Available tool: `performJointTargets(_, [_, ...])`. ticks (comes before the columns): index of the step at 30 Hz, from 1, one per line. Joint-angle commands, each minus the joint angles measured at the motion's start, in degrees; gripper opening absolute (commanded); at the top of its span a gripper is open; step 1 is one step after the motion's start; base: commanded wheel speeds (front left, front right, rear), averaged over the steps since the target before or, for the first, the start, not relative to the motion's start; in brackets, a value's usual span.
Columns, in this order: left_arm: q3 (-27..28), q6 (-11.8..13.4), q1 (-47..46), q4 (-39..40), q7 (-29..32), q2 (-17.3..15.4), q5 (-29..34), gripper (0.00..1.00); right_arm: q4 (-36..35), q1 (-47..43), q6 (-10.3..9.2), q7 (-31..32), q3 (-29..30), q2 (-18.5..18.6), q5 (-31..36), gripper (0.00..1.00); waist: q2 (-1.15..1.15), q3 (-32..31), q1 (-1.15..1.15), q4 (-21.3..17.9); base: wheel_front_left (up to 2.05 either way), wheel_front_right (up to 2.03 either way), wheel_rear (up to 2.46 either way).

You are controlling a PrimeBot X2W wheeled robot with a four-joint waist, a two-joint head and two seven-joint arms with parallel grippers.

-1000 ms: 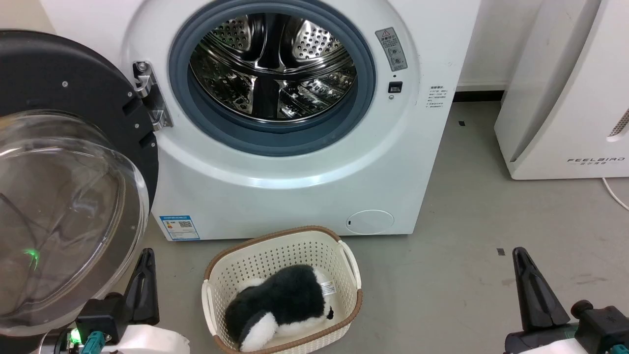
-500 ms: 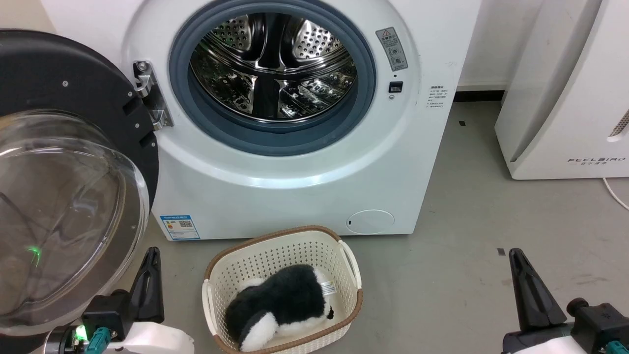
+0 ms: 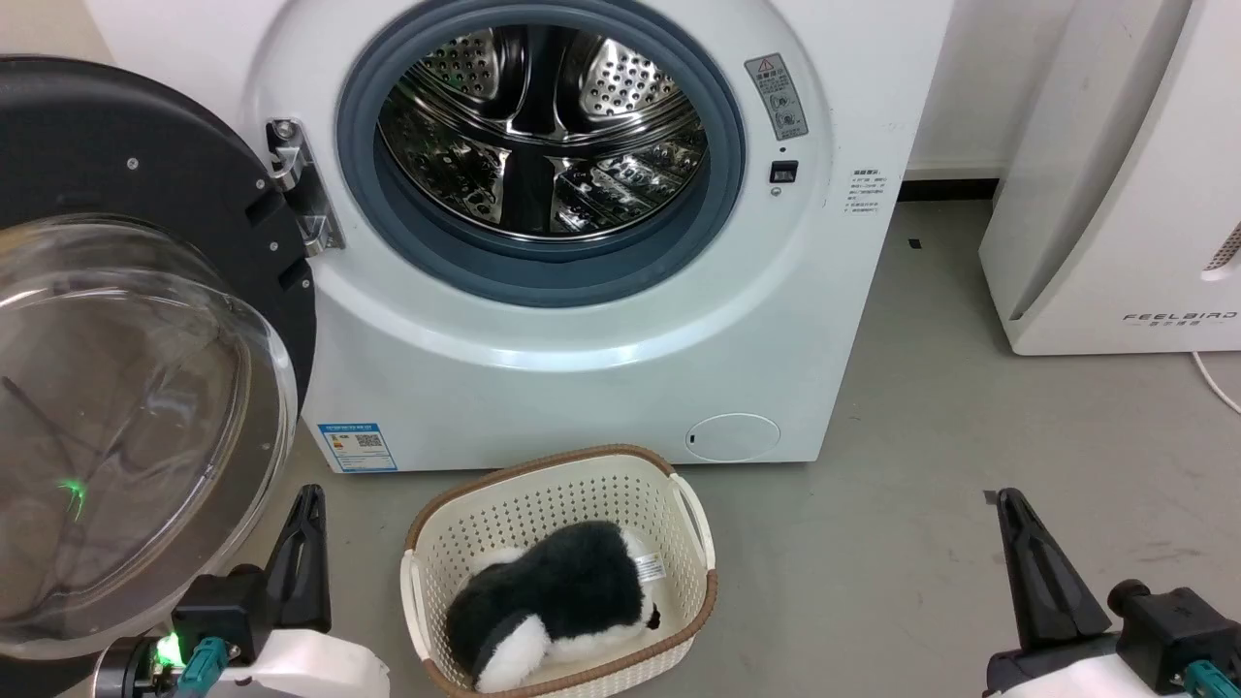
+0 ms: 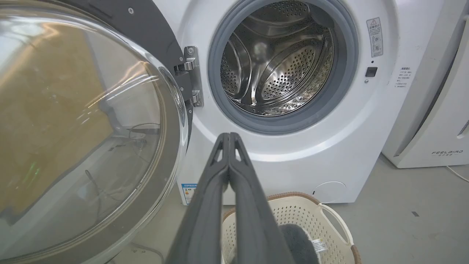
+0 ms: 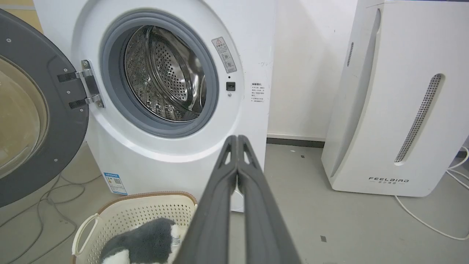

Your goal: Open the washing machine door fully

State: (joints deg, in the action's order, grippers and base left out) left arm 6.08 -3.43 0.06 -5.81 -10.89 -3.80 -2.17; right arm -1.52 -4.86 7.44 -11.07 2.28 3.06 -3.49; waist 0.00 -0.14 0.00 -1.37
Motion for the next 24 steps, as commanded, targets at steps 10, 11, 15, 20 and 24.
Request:
performJointTargets(10, [-0.9, 0.7, 0.0, 0.9, 1.4, 0.3, 0.5, 0.00, 0.4, 1.3, 0.02, 1.6, -0.4, -0.1, 0.8, 0.00, 0.00, 0.0, 0.00, 0.2, 0.00, 0.00, 0.00])
performJointTargets(11, [-1.0, 0.8, 0.0, 1.0, 1.6, 0.3, 0.5, 0.00, 0.4, 1.4, 0.02, 1.7, -0.4, -0.1, 0.9, 0.00, 0.00, 0.0, 0.00, 0.2, 0.00, 0.00, 0.00])
performJointTargets(15, [-1.2, 0.9, 0.0, 1.2, 2.0, 0.3, 0.6, 0.00, 0.4, 1.6, 0.02, 2.1, -0.5, -0.1, 1.0, 0.00, 0.00, 0.0, 0.00, 0.2, 0.00, 0.00, 0.00])
performJointTargets(20, [-1.5, 1.1, 0.0, 1.5, 2.6, 0.4, 0.7, 0.00, 0.5, 1.8, 0.02, 2.7, -0.6, -0.1, 1.2, 0.00, 0.00, 0.0, 0.00, 0.3, 0.00, 0.00, 0.00])
performJointTargets(24, [-1.8, 1.2, 0.0, 1.8, 3.1, 0.4, 0.8, 0.00, 0.6, 1.9, 0.02, 3.2, -0.7, -0.1, 1.3, 0.00, 0.00, 0.0, 0.00, 0.4, 0.00, 0.00, 0.00])
